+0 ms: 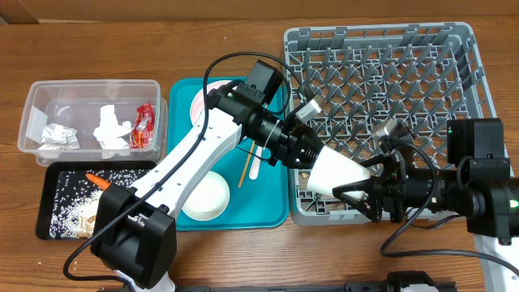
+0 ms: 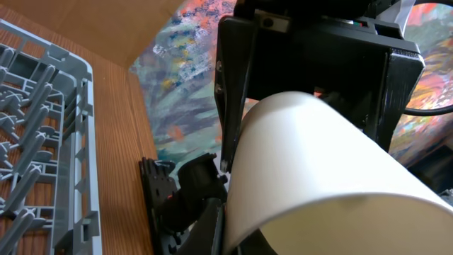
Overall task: Sort waste into correct bins and load items into the dishwasher
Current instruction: 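Open the left gripper to release the cup to the right gripper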
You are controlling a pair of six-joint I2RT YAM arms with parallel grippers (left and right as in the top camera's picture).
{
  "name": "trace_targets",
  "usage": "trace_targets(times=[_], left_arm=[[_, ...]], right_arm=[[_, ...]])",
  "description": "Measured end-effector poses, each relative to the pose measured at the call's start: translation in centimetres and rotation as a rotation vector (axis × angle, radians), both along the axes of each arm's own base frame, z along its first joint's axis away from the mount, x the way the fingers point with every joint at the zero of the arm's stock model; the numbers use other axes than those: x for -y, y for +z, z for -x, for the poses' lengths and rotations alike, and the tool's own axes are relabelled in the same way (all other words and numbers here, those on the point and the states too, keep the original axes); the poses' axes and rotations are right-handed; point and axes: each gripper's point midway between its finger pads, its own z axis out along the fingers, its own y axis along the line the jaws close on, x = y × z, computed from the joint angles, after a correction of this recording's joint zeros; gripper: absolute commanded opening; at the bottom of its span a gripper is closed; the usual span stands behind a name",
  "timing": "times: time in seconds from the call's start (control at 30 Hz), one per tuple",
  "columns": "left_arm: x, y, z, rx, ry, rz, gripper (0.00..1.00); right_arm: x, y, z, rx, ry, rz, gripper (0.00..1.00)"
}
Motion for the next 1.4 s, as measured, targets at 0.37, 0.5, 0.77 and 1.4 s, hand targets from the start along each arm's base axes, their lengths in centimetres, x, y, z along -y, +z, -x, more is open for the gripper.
trace_targets(times=[0.37,0.5,0.77,1.4], left_arm=[[-0.1,-0.1,0.0,-0.012,0.003,-0.01,0.06],[-0.1,-0.1,0.0,-0.011,0.005,-0.015,0.09],[-1.4,-0.2,-1.9,-0.039,0.064,-0.034,0.2],[-2.0,-1.8,-3.2,-0.062,0.128,-0.15,0.36]], right_arm=[[-0.1,0.4,-0.5,0.038,0.003,-0.007,0.59],[-0.1,0.5,-0.7,0.048,0.003,-0.007,0.59],[0.2,0.3,-1.1,0.067,-0.009,0.017,0.59],[1.4,-0.6,-2.5,0.063,-0.092,0.097,0.51]])
